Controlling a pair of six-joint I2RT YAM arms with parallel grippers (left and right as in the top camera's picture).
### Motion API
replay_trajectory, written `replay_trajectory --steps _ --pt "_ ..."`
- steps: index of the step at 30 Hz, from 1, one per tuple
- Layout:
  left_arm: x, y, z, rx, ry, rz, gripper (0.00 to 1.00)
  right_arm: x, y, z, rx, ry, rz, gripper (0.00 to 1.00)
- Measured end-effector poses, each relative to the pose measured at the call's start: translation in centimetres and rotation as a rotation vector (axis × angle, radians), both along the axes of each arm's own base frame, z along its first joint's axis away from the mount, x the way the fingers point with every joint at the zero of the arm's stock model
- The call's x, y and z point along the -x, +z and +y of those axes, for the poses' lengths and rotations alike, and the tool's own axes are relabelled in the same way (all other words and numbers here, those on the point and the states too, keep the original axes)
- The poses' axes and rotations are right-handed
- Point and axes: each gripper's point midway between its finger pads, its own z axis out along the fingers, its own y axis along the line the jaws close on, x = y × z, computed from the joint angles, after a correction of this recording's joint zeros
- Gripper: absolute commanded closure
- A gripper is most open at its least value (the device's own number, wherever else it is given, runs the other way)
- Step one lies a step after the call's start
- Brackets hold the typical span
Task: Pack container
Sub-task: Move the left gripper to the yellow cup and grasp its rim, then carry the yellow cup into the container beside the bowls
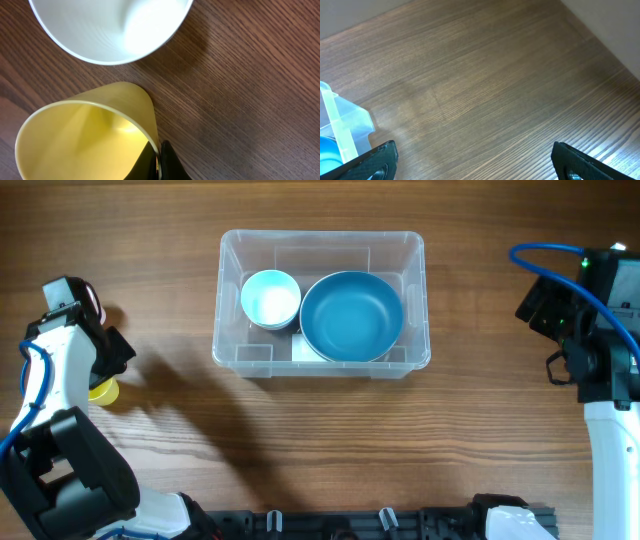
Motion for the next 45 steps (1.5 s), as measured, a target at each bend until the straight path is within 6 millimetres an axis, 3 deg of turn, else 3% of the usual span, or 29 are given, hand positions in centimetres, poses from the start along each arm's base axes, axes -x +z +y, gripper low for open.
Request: replay_trajectory --steps 3,7,9,13,17,19,20,26,29,35,40,45 --pt "-0.2 0.0 -0.2 0.008 -0.005 -0.005 0.96 0.0 0.0 0.0 0.000 0.000 0.000 0.01" --pt "-1.5 0.7 -2.0 0.061 -0.048 -0.053 0.96 0.0 0.0 0.0 0.000 0.000 0.000 0.00" --pt "-2.9 2.0 -3.1 0.082 -0.083 -0.106 0.96 0.0 0.0 0.0 0.000 0.000 0.000 0.00" --pt "-6.2 6.6 -6.0 0.086 -0.185 -0.251 0.96 0.0 0.0 0.0 0.000 0.000 0.000 0.01" --pt "-8.5 11.7 -9.9 0.076 -0.306 -0.389 0.96 0.0 0.0 0.0 0.000 0.000 0.000 0.00" --pt "-9.2 14.1 -12.5 0.077 -0.379 -0.449 0.96 0.0 0.0 0.0 0.000 0.000 0.000 0.00" --pt "-9.6 16.1 -15.0 0.083 -0.446 -0.499 0.96 0.0 0.0 0.0 0.000 0.000 0.000 0.00" --pt "-8.8 19.7 -22.5 0.127 -0.640 -0.586 0.96 0.0 0.0 0.0 0.000 0.000 0.000 0.00" --pt "-7.4 19.7 -25.0 0.153 -0.706 -0.562 0.96 0.0 0.0 0.0 0.000 0.000 0.000 0.00" --pt "-4.2 17.7 -28.2 0.194 -0.803 -0.430 0.96 0.0 0.0 0.0 0.000 0.000 0.000 0.00" --pt "-3.0 16.3 -29.3 0.210 -0.840 -0.351 0.96 0.0 0.0 0.0 0.000 0.000 0.000 0.00" --pt "-3.2 13.9 -30.1 0.218 -0.853 -0.270 0.96 0.0 0.0 0.0 0.000 0.000 0.000 0.00"
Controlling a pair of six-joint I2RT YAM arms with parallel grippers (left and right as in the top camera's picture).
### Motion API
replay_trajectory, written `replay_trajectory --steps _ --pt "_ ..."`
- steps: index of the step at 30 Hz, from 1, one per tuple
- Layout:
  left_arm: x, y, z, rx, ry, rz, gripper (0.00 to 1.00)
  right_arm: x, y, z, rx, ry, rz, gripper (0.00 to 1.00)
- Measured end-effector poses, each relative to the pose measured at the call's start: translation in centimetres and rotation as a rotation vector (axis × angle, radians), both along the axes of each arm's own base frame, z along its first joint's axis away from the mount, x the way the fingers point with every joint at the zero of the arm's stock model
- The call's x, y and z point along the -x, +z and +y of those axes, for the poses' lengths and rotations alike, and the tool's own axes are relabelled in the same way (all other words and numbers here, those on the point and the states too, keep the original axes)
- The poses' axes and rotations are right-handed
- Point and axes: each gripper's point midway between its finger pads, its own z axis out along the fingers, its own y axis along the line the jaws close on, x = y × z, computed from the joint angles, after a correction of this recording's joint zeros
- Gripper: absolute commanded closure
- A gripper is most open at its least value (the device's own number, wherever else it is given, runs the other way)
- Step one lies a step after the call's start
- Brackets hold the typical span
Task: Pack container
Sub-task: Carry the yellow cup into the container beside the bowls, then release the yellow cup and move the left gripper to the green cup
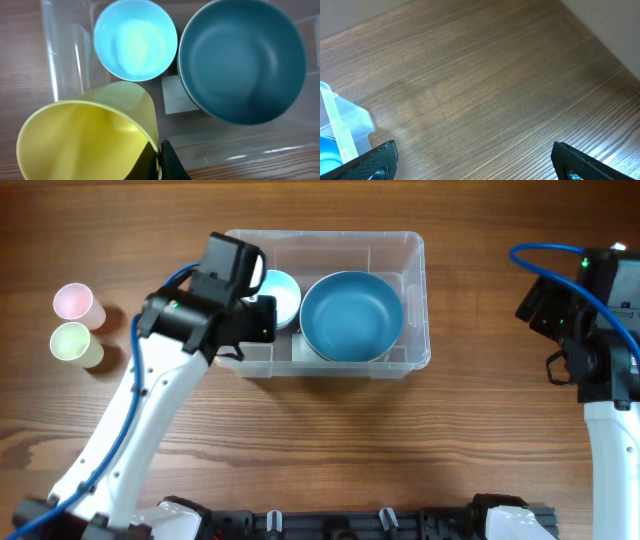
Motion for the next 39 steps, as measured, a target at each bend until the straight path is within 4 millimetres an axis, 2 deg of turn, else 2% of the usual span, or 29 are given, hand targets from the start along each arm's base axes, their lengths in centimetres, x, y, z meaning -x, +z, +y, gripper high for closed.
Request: replay_trajectory --steps 10,15,19,30,34,39 --pt "-0.8 -5.2 -0.3 -0.058 0.000 0.144 0.96 0.0 0.0 0.0 0.000 0.000 0.000 0.00" --pt "-0.9 -7.1 -0.4 -0.078 0.000 0.196 0.91 0.0 0.0 0.0 0.000 0.000 0.000 0.00" --pt "-1.0 -8.1 -0.4 -0.089 0.002 0.225 0.80 0.0 0.0 0.0 0.000 0.000 0.000 0.00" --pt "-1.1 -8.2 -0.3 -0.084 0.017 0.227 0.78 0.0 0.0 0.0 0.000 0.000 0.000 0.00" --pt "-1.3 -8.0 0.3 -0.078 0.042 0.224 0.78 0.0 0.0 0.0 0.000 0.000 0.000 0.01" --pt "-2.0 -6.0 1.7 -0.047 0.101 0.173 0.78 0.0 0.0 0.0 0.000 0.000 0.000 0.00"
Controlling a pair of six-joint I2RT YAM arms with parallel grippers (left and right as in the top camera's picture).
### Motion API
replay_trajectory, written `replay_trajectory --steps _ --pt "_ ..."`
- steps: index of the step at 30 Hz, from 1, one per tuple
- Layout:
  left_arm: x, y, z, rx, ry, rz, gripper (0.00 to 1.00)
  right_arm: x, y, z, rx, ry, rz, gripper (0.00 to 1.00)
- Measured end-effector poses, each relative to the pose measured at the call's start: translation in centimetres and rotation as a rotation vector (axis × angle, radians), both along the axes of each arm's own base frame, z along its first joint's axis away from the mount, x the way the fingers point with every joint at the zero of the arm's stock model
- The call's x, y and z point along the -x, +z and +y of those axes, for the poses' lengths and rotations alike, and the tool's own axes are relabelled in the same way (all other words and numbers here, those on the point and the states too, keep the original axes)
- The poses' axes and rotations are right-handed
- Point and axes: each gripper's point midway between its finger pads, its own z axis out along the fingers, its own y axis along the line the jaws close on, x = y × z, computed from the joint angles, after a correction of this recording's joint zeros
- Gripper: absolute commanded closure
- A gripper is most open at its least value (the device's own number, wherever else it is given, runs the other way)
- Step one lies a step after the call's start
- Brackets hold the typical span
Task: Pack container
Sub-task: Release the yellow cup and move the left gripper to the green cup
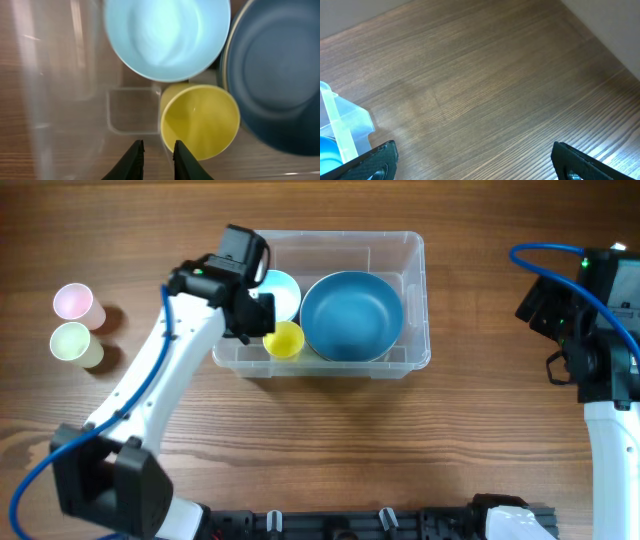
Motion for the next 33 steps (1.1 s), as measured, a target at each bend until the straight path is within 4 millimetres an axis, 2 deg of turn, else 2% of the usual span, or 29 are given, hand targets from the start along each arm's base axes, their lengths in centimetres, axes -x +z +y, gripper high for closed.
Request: replay_trajectory --steps 2,4,5,9,12,14,18,22,27,29,30,33 --pt "-0.7 2.0 1.1 0.015 0.050 -0.058 0.75 0.0 0.0 0.0 0.000 0.000 0.000 0.00" --pt "-1.1 4.3 2.9 0.014 0.110 -0.127 0.60 0.0 0.0 0.0 0.000 0.000 0.000 0.00" --pt "-1.2 5.3 3.9 0.008 0.138 -0.157 0.56 0.0 0.0 0.0 0.000 0.000 0.000 0.01" --pt "-0.7 9.8 10.2 -0.060 0.322 -0.292 0.54 0.0 0.0 0.0 0.000 0.000 0.000 0.00" --pt "0.6 11.0 15.0 -0.129 0.456 -0.312 0.53 0.0 0.0 0.0 0.000 0.000 0.000 0.01" --pt "1.6 11.0 18.2 -0.169 0.547 -0.296 0.47 0.0 0.0 0.0 0.000 0.000 0.000 0.01" --pt "3.3 10.5 24.0 -0.219 0.722 -0.259 0.45 0.0 0.0 0.0 0.000 0.000 0.000 0.00" --pt "4.4 9.3 27.8 -0.237 0.836 -0.215 0.46 0.0 0.0 0.0 0.000 0.000 0.000 0.01" --pt "3.5 6.9 31.1 -0.233 0.903 -0.181 0.48 0.0 0.0 0.0 0.000 0.000 0.000 0.00" --pt "2.7 5.6 31.6 -0.230 0.882 -0.156 0.44 0.0 0.0 0.0 0.000 0.000 0.000 0.00" --pt "2.0 4.4 31.8 -0.224 0.853 -0.136 0.44 0.0 0.0 0.0 0.000 0.000 0.000 0.01" --pt "0.5 2.6 31.9 -0.215 0.790 -0.117 0.43 0.0 0.0 0.0 0.000 0.000 0.000 0.00"
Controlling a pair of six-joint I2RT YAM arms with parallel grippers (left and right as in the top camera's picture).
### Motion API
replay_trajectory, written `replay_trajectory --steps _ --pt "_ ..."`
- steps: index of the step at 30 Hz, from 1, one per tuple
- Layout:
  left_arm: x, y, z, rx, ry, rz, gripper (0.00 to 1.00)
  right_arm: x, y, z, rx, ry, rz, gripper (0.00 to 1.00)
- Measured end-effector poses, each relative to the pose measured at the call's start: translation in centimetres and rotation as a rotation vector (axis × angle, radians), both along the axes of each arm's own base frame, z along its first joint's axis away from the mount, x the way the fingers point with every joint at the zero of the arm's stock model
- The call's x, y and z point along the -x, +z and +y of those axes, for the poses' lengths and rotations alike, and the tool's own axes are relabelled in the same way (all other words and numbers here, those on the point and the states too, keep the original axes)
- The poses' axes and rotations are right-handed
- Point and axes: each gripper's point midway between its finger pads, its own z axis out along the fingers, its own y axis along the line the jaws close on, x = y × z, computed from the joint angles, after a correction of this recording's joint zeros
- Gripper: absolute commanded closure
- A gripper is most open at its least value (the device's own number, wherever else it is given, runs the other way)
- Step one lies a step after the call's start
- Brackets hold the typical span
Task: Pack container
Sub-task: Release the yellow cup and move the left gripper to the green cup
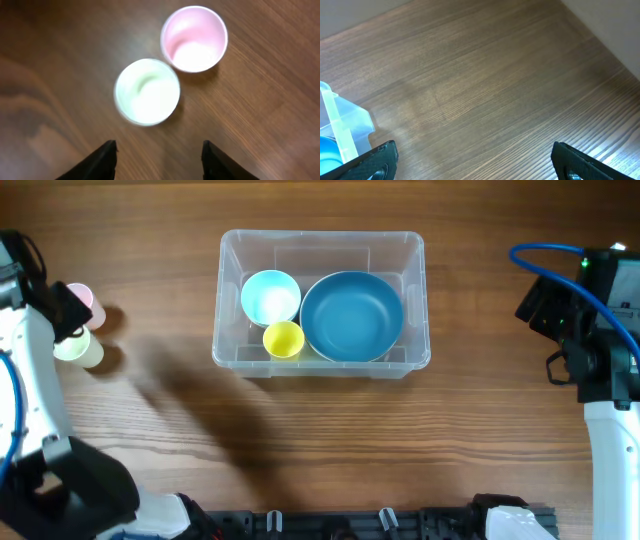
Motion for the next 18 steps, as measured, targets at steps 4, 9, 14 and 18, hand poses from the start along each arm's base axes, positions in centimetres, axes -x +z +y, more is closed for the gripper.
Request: replay_trajectory --steps 4,9,14,18 --pt "-1.3 -3.4 0.2 0.024 -0.078 0.067 0.42 0.0 0.0 0.0 0.000 0.000 0.000 0.01" --pt "-2.0 -7.1 0.2 0.060 -0.135 0.141 0.43 0.0 0.0 0.0 0.000 0.000 0.000 0.00" --pt "-2.2 -10.0 -0.1 0.104 -0.160 0.187 0.46 0.0 0.0 0.0 0.000 0.000 0.000 0.00" --pt "-2.1 -11.2 -0.2 0.124 -0.165 0.213 0.71 0.0 0.0 0.0 0.000 0.000 0.000 0.01"
